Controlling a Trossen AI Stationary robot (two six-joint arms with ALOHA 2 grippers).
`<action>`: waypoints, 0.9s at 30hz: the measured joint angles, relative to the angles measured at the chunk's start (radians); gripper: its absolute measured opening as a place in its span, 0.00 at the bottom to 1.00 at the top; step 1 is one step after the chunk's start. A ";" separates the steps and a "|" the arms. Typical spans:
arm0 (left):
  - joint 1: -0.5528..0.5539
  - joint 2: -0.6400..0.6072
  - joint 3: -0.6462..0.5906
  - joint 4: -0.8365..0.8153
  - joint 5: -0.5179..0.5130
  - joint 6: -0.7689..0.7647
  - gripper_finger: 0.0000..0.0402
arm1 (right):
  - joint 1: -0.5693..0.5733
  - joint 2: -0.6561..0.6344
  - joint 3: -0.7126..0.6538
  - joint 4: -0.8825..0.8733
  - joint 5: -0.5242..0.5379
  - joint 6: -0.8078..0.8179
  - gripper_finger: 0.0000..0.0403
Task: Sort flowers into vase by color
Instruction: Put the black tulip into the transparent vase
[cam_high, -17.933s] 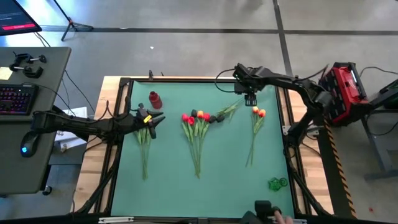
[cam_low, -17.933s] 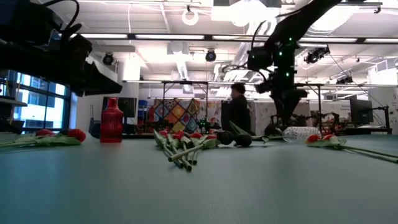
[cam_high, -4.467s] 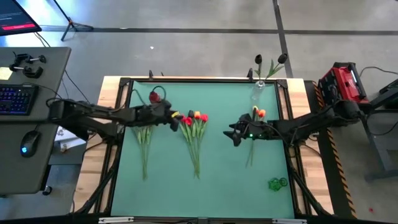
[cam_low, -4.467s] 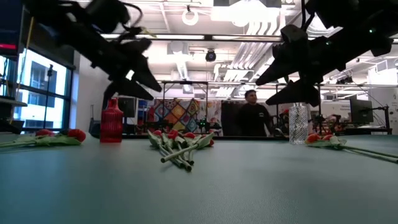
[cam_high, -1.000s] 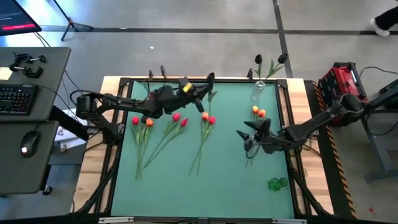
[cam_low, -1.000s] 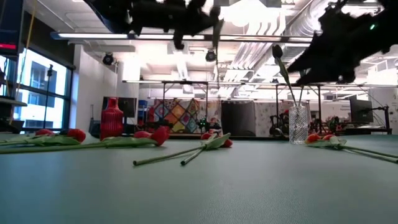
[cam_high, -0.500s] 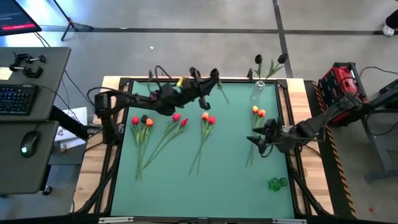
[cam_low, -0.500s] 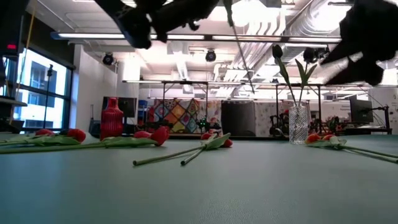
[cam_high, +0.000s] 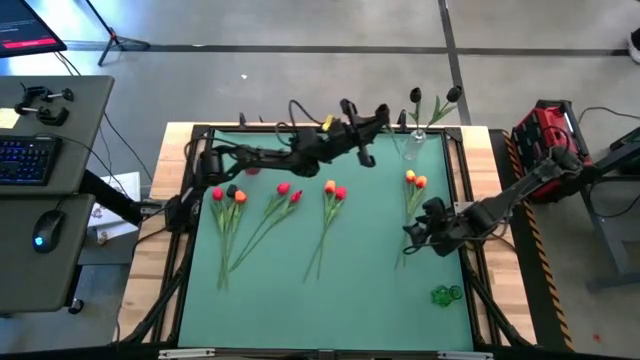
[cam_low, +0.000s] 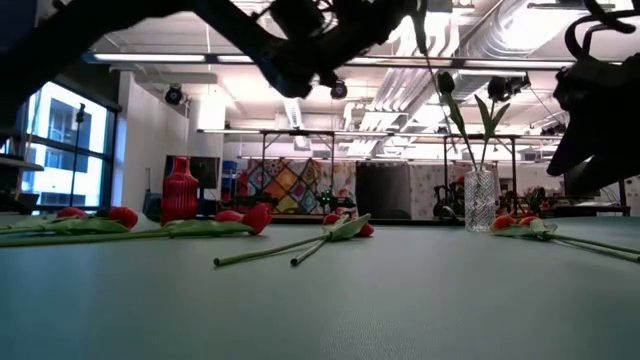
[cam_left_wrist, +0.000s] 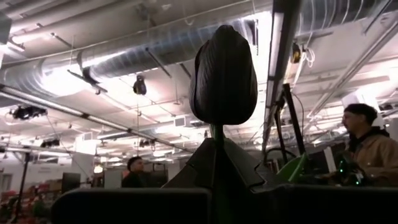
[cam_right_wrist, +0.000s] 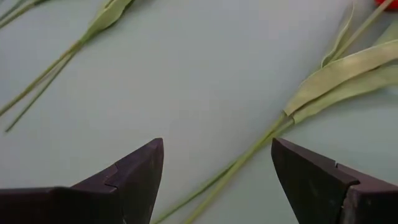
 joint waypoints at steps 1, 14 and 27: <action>0.004 0.020 0.034 -0.007 0.010 -0.003 0.00 | 0.000 0.010 0.000 0.008 0.000 0.007 0.71; 0.023 -0.007 0.084 -0.311 0.273 -0.206 0.00 | 0.027 0.017 0.032 0.028 0.336 -0.106 0.68; -0.015 -0.027 0.083 -0.386 0.735 -0.296 0.00 | 0.050 -0.059 0.332 0.101 0.490 -0.832 0.47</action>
